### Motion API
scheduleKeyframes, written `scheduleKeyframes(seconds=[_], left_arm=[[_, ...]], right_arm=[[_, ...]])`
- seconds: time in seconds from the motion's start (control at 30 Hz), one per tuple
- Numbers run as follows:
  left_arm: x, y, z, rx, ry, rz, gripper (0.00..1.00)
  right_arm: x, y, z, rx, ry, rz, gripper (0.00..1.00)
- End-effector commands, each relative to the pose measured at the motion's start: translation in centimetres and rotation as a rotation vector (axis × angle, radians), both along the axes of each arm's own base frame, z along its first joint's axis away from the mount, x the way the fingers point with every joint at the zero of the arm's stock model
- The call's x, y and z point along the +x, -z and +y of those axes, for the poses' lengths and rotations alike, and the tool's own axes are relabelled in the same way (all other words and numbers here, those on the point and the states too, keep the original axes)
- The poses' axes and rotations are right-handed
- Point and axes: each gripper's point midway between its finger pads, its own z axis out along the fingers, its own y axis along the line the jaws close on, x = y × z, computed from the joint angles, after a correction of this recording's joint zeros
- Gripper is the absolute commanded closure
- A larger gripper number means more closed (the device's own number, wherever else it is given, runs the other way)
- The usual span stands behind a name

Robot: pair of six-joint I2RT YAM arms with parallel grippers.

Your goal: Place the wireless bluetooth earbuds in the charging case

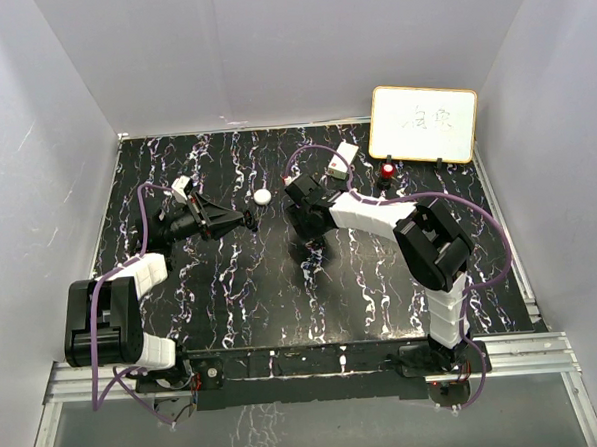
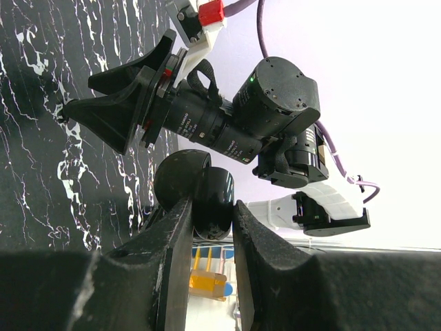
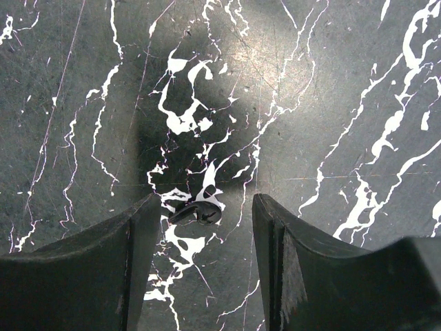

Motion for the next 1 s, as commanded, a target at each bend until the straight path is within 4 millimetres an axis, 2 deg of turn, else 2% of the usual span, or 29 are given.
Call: scheduleKeyframes(seconds=[0.0,0.47,0.97], left_arm=[[-0.4,-1.5,-0.1,0.004,0.019,-0.057,1.00],[-0.3,-1.5,0.0,0.007,0.015,-0.056,1.00],[-0.2,-1.5,0.0,0.008,0.013,-0.056,1.00]], right_arm=[[0.9,-0.8,0.4,0.027,0.015,-0.050,0.47],[0.3,0.5,-0.2,0.003,0.011,-0.030,0.47],[-2.2,1.1,-2.6,-0.017,0.036,-0.013,0.47]])
